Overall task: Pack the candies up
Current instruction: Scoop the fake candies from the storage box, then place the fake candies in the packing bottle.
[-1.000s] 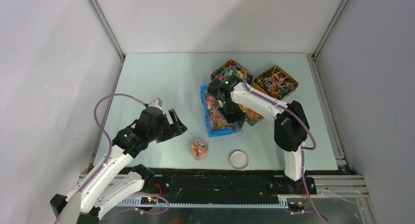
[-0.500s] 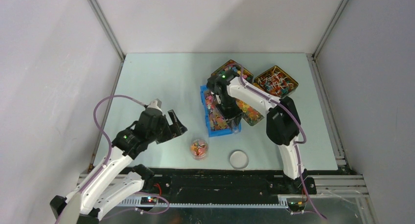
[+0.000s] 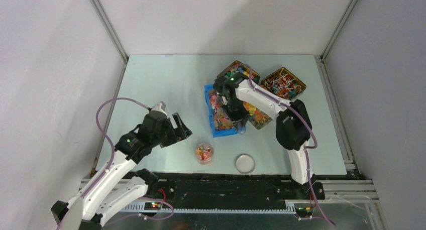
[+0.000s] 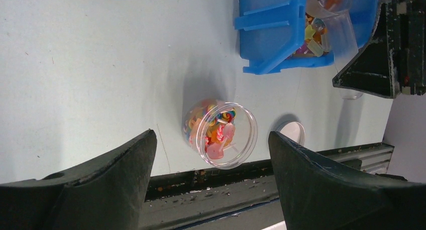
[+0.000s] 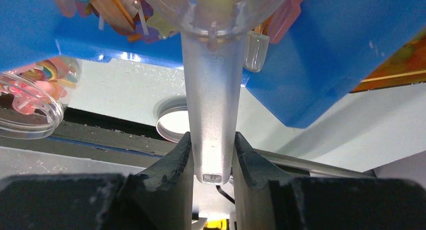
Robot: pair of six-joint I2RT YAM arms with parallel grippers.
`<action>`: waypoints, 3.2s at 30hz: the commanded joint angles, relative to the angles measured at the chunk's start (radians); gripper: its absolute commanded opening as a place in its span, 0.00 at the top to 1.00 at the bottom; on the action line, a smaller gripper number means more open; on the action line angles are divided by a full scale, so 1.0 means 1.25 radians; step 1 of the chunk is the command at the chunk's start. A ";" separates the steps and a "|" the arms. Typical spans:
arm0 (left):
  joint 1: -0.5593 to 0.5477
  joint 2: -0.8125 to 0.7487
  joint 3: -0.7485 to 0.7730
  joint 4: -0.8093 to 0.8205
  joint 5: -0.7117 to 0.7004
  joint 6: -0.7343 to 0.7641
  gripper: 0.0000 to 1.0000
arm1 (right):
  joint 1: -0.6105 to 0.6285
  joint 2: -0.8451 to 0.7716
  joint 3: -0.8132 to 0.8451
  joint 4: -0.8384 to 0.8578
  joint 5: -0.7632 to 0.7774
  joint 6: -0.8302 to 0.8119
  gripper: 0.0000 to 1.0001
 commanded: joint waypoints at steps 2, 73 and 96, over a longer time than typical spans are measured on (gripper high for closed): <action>0.005 0.001 -0.004 0.019 0.005 -0.003 0.12 | 0.008 -0.118 -0.087 0.075 0.066 0.002 1.00; 0.005 -0.045 -0.018 -0.040 -0.044 -0.015 0.12 | 0.295 -0.246 -0.204 -0.024 -0.494 0.039 1.00; 0.005 -0.030 -0.024 -0.026 -0.034 -0.011 0.12 | 0.217 -0.262 -0.343 0.057 -0.668 0.056 1.00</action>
